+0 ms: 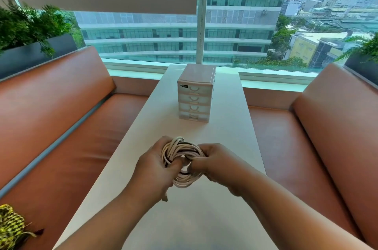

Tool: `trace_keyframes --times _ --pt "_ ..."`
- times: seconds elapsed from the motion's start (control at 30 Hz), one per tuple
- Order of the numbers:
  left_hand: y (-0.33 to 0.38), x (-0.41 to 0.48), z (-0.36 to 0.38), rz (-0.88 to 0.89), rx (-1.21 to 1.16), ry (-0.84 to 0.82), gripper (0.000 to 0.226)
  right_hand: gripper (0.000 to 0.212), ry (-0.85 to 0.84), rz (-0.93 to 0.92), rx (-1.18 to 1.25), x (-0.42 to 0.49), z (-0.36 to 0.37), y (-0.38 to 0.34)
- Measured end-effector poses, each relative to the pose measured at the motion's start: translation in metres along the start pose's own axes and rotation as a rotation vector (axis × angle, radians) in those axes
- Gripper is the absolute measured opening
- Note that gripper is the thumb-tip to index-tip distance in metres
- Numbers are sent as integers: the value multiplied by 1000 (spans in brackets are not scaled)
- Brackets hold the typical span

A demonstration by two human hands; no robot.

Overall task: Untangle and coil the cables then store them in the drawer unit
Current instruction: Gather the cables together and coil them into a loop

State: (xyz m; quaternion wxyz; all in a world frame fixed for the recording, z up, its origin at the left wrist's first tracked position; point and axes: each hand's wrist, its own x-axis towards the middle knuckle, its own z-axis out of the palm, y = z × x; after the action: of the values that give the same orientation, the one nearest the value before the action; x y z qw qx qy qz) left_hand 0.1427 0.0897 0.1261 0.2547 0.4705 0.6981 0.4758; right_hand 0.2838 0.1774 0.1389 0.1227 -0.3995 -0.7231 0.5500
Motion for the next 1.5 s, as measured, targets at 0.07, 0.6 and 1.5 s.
trace_keyframes --times 0.07,0.6,1.5 --pt "2 3 -3 -74 10 -72 27 14 -39 28 14 1 1 4" --pt "-8 -6 -5 -339 -7 -121 35 29 55 133 -185 13 14 30" --pt "-10 -5 3 -79 -304 100 26 21 134 98 -179 13 10 24"
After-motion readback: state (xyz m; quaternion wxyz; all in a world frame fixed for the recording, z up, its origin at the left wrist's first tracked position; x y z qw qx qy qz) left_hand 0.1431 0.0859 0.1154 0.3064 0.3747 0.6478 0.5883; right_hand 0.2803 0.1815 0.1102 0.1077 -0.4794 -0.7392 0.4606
